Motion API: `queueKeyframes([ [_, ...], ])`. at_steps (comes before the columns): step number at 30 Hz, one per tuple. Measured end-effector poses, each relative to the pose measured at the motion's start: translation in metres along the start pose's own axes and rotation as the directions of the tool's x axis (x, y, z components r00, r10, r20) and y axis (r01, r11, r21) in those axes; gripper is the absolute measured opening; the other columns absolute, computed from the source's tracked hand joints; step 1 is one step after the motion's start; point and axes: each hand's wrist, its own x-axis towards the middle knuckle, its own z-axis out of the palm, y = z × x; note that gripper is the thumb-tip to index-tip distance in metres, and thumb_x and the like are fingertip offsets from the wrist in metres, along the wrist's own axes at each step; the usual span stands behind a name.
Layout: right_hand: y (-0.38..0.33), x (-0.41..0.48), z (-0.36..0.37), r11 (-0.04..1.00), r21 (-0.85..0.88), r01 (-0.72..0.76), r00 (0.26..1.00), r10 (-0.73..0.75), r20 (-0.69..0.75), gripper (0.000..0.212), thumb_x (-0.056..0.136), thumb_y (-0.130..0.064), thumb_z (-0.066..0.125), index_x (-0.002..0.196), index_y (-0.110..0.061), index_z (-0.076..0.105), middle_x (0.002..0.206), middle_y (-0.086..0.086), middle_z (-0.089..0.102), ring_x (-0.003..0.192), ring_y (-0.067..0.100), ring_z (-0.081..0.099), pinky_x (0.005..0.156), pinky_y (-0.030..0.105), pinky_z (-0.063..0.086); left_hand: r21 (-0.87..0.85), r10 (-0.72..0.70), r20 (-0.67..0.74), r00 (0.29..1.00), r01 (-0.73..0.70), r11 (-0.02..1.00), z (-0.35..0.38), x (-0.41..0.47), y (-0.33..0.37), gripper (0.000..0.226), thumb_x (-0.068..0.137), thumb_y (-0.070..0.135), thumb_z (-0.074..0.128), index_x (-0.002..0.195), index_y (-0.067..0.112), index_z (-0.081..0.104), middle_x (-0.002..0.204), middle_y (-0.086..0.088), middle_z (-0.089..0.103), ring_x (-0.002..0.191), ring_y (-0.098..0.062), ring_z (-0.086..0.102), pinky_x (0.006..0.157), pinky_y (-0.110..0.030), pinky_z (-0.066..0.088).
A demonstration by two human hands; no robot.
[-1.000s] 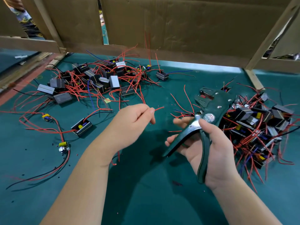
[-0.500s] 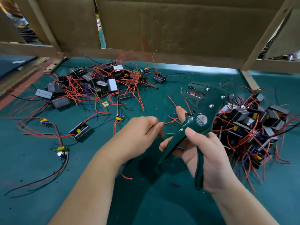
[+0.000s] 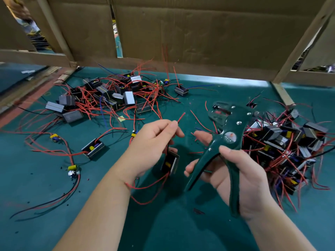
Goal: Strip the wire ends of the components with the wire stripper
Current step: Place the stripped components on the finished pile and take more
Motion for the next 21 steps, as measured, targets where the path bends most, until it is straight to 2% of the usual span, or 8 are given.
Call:
queueKeyframes([
  [2, 0.0027, -0.0014, 0.0040, 1.000, -0.016, 0.015, 0.999, -0.015, 0.034, 0.079, 0.054, -0.024, 0.084, 0.124, 0.002, 0.057, 0.102, 0.024, 0.066, 0.067, 0.044, 0.063, 0.065, 0.051, 0.054, -0.017, 0.028, -0.020, 0.999, -0.028, 0.999, 0.0002, -0.0001, 0.0022, 0.031, 0.092, 0.042, 0.055, 0.068, 0.029, 0.070, 0.059, 0.010, 0.048, 0.055, -0.003, 0.046, 0.057, -0.023, 0.053],
  [4, 0.0039, -0.0011, 0.0064, 0.999, -0.036, 0.040, 0.998, -0.039, 0.040, 0.080, 0.056, -0.021, 0.080, 0.129, 0.000, 0.053, 0.110, 0.023, 0.065, 0.069, 0.044, 0.062, 0.066, 0.050, 0.054, 0.116, 0.094, 0.013, 0.995, -0.095, 0.989, -0.0008, -0.0004, 0.0031, 0.030, 0.090, 0.044, 0.053, 0.068, 0.031, 0.069, 0.055, 0.004, 0.041, 0.050, -0.009, 0.042, 0.051, -0.019, 0.041],
  [8, 0.0060, 0.0008, 0.0061, 1.000, -0.005, 0.026, 0.998, -0.026, 0.048, 0.071, 0.066, -0.021, 0.067, 0.134, -0.007, 0.052, 0.096, 0.027, 0.061, 0.072, 0.042, 0.062, 0.069, 0.049, 0.053, 0.279, 0.089, 0.094, 0.992, -0.112, 0.954, 0.0010, -0.0028, 0.0022, 0.029, 0.086, 0.047, 0.052, 0.070, 0.030, 0.068, 0.057, -0.015, 0.039, 0.053, -0.016, 0.040, 0.051, -0.032, 0.033],
  [13, 0.0029, 0.0017, 0.0029, 0.996, -0.039, 0.084, 0.996, -0.084, -0.020, 0.053, 0.073, -0.010, 0.058, 0.126, -0.004, 0.056, 0.090, 0.019, 0.068, 0.071, 0.039, 0.063, 0.072, 0.051, 0.053, 0.383, 0.078, 0.108, 0.991, -0.114, 0.917, 0.0021, -0.0049, -0.0024, 0.030, 0.084, 0.046, 0.054, 0.065, 0.026, 0.067, 0.044, 0.012, 0.043, 0.043, -0.003, 0.035, 0.045, -0.018, 0.029],
  [15, 0.0004, 0.0016, 0.0020, 0.998, -0.042, 0.053, 0.998, -0.054, -0.032, 0.051, 0.073, -0.014, 0.057, 0.123, -0.001, 0.056, 0.086, 0.020, 0.068, 0.070, 0.039, 0.064, 0.071, 0.051, 0.054, 0.342, 0.076, 0.069, 0.995, -0.096, 0.935, 0.0019, -0.0041, -0.0027, 0.026, 0.085, 0.043, 0.057, 0.069, 0.025, 0.068, 0.044, 0.013, 0.044, 0.041, -0.003, 0.038, 0.042, -0.021, 0.037],
  [17, -0.0015, 0.0002, 0.0035, 0.998, -0.018, -0.054, 0.999, 0.054, -0.002, 0.059, 0.065, -0.019, 0.072, 0.119, 0.000, 0.059, 0.082, 0.025, 0.064, 0.069, 0.039, 0.063, 0.068, 0.050, 0.054, 0.229, 0.069, 0.021, 0.997, -0.072, 0.971, 0.0030, -0.0032, -0.0030, 0.019, 0.088, 0.032, 0.064, 0.074, 0.020, 0.067, 0.050, 0.012, 0.051, 0.038, -0.006, 0.047, 0.041, -0.018, 0.040],
  [19, -0.0012, -0.0021, 0.0063, 0.978, 0.015, -0.210, 0.973, 0.208, 0.100, 0.076, 0.051, -0.030, 0.086, 0.117, 0.000, 0.063, 0.084, 0.028, 0.061, 0.069, 0.040, 0.063, 0.066, 0.048, 0.054, 0.061, 0.027, -0.018, 0.999, -0.026, 0.998, 0.0048, -0.0026, -0.0021, 0.010, 0.089, 0.018, 0.067, 0.079, 0.018, 0.067, 0.056, 0.005, 0.059, 0.039, -0.012, 0.054, 0.042, -0.020, 0.045],
  [21, -0.0014, -0.0044, 0.0073, 0.952, 0.024, -0.304, 0.933, 0.293, 0.209, 0.076, 0.051, -0.033, 0.086, 0.116, 0.000, 0.065, 0.082, 0.028, 0.060, 0.071, 0.040, 0.064, 0.069, 0.049, 0.055, -0.101, -0.009, -0.037, 0.999, 0.005, 0.995, 0.0066, -0.0035, 0.0008, 0.010, 0.086, 0.011, 0.068, 0.080, 0.019, 0.066, 0.056, -0.002, 0.063, 0.041, -0.013, 0.055, 0.042, -0.022, 0.048],
])
